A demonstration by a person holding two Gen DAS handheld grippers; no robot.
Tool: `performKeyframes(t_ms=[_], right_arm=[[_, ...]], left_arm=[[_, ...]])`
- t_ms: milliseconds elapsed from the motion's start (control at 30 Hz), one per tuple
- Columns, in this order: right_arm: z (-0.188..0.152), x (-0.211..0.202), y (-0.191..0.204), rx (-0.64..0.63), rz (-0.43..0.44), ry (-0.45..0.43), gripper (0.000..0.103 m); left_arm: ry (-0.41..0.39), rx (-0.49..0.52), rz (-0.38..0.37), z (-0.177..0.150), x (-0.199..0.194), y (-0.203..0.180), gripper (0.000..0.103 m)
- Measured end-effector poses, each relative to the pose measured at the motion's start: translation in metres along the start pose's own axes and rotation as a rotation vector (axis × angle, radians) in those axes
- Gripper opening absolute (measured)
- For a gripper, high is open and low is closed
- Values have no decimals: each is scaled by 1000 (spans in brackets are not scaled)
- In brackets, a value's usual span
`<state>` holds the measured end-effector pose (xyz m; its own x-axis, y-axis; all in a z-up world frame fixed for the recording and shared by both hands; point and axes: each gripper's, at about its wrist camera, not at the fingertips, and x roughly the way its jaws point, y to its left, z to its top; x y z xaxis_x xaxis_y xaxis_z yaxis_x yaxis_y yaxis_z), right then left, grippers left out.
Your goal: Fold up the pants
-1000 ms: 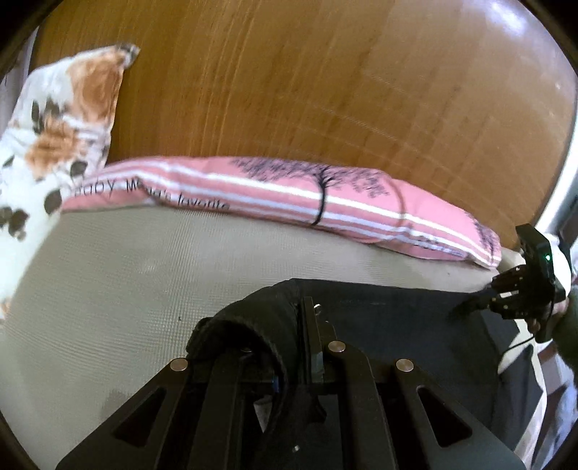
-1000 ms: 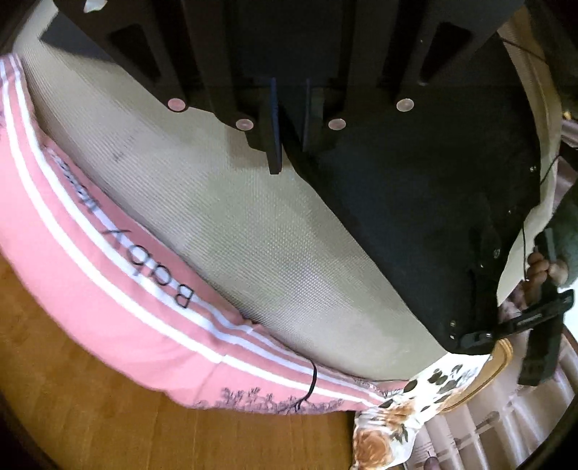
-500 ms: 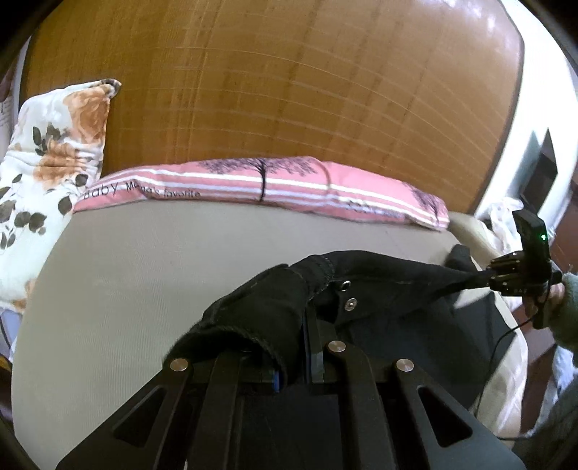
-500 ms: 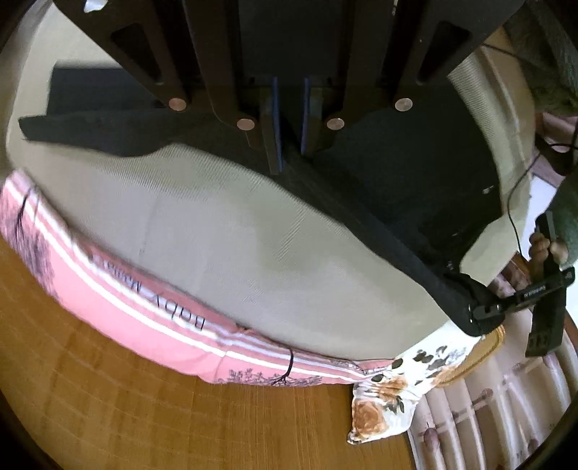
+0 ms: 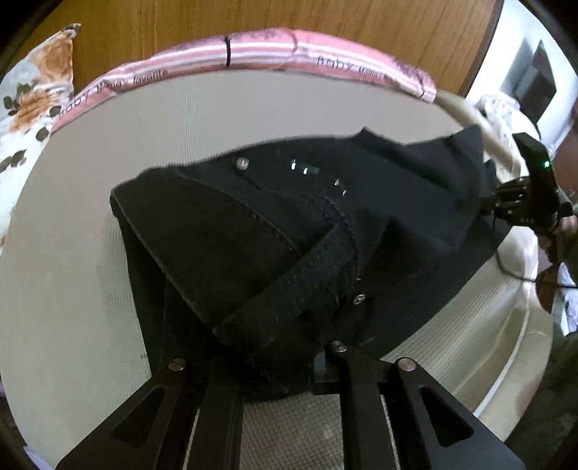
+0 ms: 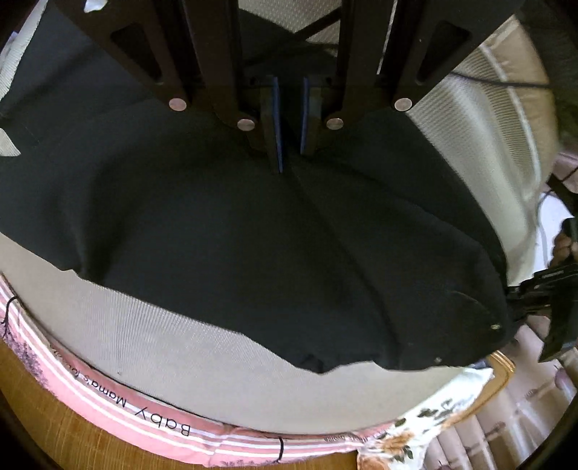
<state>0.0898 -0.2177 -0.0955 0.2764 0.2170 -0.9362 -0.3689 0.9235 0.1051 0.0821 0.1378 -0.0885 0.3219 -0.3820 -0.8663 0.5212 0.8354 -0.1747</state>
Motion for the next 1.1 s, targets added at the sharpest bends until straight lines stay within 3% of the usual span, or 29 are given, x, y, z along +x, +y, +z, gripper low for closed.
performKeyframes(t_ms=[133, 233, 400, 433, 467, 533, 567, 733, 900, 967, 1100], right_arm=[[1, 2, 4, 34, -37, -15, 18], [0, -5, 10, 65, -68, -43, 41], [-12, -23, 6, 162, -54, -108, 48], [-14, -24, 3, 188, -44, -112, 49], [-17, -24, -1, 224, -29, -118, 49], [-23, -25, -6, 274, 9, -130, 49], [-27, -25, -7, 300, 25, -134, 49], [-43, -24, -18, 432, 123, -145, 50], [-58, -24, -27, 581, 271, -177, 50], [-61, -22, -29, 618, 299, -180, 50], [-62, -16, -30, 645, 316, -176, 50]], left_arm=[[7, -49, 24, 0, -8, -1, 25], [35, -93, 47, -2, -14, -1, 28], [40, -188, 56, -6, -30, 2, 34], [51, -204, 66, -8, -31, 3, 48], [70, -210, 96, -9, -30, 5, 70], [95, -226, 195, -14, -27, 12, 80], [102, -244, 199, -17, -27, 16, 80], [86, -382, 139, -29, -43, 22, 80], [26, -641, -43, -53, -59, 33, 80], [-19, -734, -128, -61, -62, 38, 80], [-50, -831, -205, -62, -55, 43, 79]])
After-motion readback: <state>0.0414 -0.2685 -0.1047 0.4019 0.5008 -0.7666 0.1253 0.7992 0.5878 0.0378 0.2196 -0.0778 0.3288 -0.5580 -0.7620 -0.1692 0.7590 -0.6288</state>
